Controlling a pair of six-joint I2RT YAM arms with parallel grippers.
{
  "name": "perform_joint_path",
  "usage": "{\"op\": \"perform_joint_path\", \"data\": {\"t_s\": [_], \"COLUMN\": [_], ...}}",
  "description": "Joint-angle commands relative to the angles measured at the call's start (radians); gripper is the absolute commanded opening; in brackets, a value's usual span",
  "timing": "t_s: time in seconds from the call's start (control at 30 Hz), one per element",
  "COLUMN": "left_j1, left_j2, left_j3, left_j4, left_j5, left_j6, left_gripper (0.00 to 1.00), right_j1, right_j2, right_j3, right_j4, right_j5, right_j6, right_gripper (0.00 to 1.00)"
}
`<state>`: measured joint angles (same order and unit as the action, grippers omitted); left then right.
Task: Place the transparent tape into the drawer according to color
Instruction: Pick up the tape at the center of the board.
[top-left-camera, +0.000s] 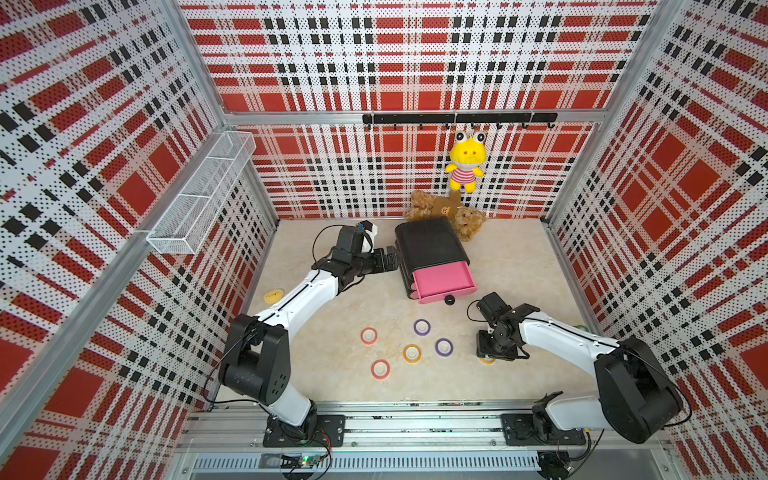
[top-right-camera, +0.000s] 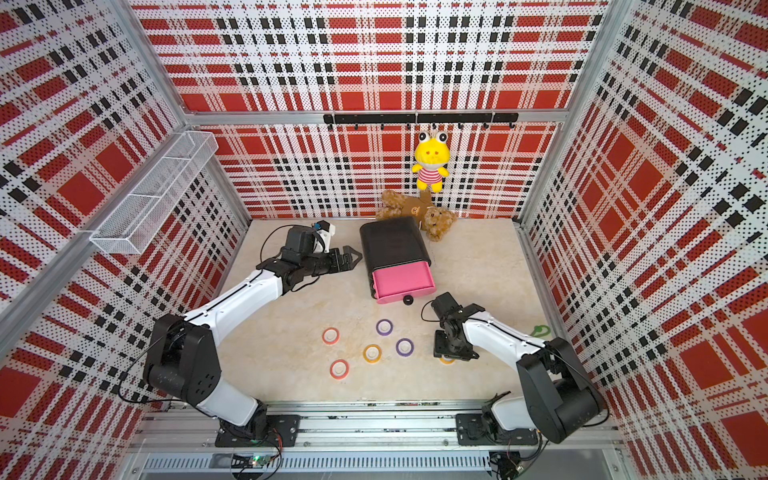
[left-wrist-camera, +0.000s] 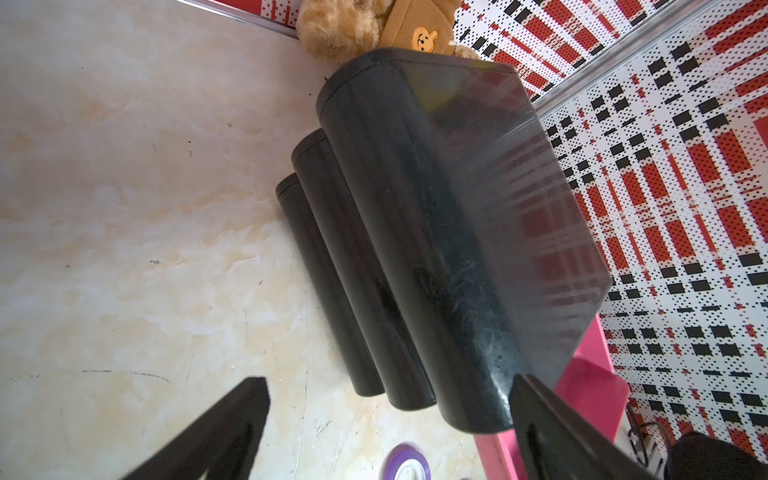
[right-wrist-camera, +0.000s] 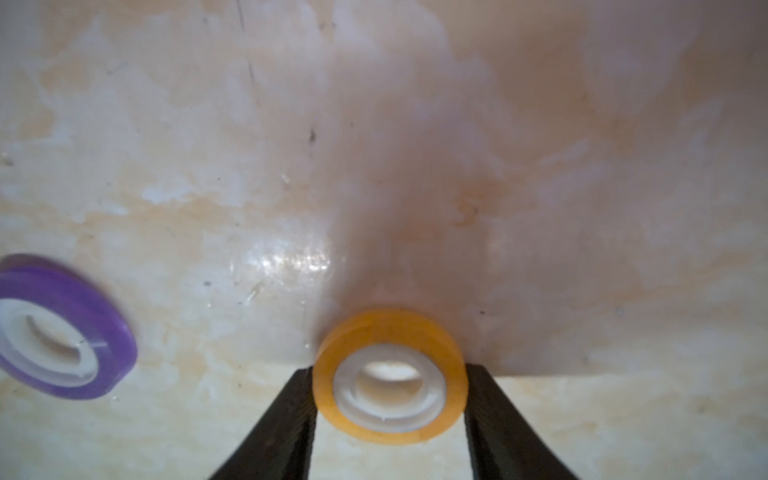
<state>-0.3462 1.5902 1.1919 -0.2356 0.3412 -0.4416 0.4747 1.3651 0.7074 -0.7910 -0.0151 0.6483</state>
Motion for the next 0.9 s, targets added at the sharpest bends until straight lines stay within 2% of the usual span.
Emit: {"op": "perform_joint_path", "data": {"t_s": [0.0,0.37,0.87], "left_j1": [0.010,0.010,0.010], "left_j2": [-0.021,-0.022,-0.021], "left_j3": [-0.004,-0.005,-0.005], "left_j4": [0.017,0.016,0.017], "left_j5": [0.015,0.019,0.024], "left_j6": [0.012,0.010,0.009], "left_gripper": [0.98,0.98,0.99], "right_j1": [-0.005,-0.010,-0.077], "right_j2": [-0.044,-0.119,-0.183], "right_j3": [0.039,0.117,0.428], "right_j4": [-0.045,-0.143,-0.301], "right_j5": [0.016,0.047,0.085], "right_j6": [0.010,0.013,-0.048], "right_gripper": [0.44,0.43,0.42]}}
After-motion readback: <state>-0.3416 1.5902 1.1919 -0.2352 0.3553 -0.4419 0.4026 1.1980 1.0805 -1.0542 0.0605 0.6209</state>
